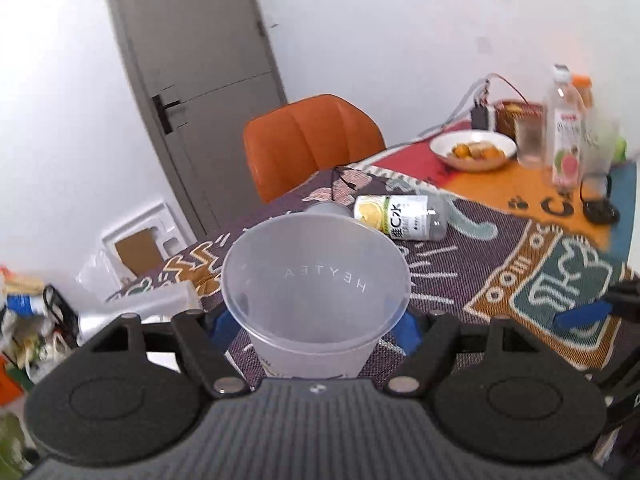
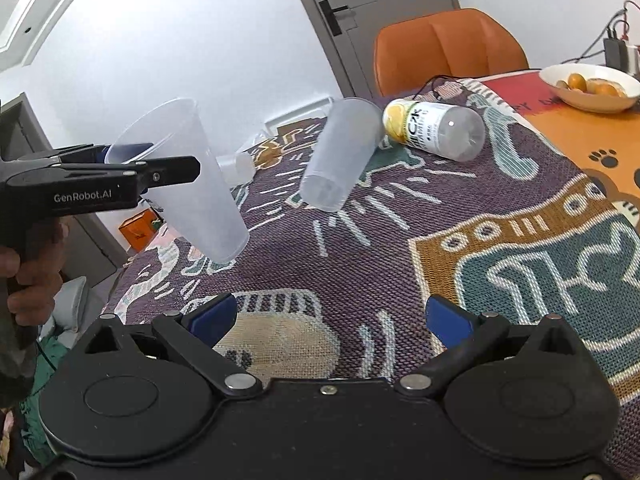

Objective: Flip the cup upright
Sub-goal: 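Rotate the cup upright with the left tool and lower it onto the cloth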

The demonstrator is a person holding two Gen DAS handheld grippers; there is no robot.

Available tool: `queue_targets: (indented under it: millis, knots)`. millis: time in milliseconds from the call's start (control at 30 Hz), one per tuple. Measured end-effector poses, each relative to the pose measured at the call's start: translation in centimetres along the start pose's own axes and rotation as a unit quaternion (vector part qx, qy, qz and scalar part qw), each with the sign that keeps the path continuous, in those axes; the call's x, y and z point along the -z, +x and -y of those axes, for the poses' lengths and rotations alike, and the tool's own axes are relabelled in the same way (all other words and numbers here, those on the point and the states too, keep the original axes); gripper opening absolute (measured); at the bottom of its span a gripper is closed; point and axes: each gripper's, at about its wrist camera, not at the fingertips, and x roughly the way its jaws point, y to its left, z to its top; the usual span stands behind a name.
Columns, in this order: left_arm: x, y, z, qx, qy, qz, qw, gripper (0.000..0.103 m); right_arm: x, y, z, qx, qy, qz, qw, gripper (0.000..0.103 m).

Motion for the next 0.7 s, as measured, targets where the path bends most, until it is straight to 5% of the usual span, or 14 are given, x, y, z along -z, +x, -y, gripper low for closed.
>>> queue_targets:
  millis: [300, 700]
  knots:
    - [0.7, -1.1, -1.5, 0.025, -0.100, -0.007, 0.9946, 0.075, 0.1, 0.7, -0.9, -0.003, -0.009, -0.007, 1.000, 0.103]
    - [2.7, -1.4, -1.2, 0.046, -0.165, -0.037, 0.9845, 0.075, 0.6, 0.6, -0.8, 0.003, -0.005, -0.013, 1.000, 0.103]
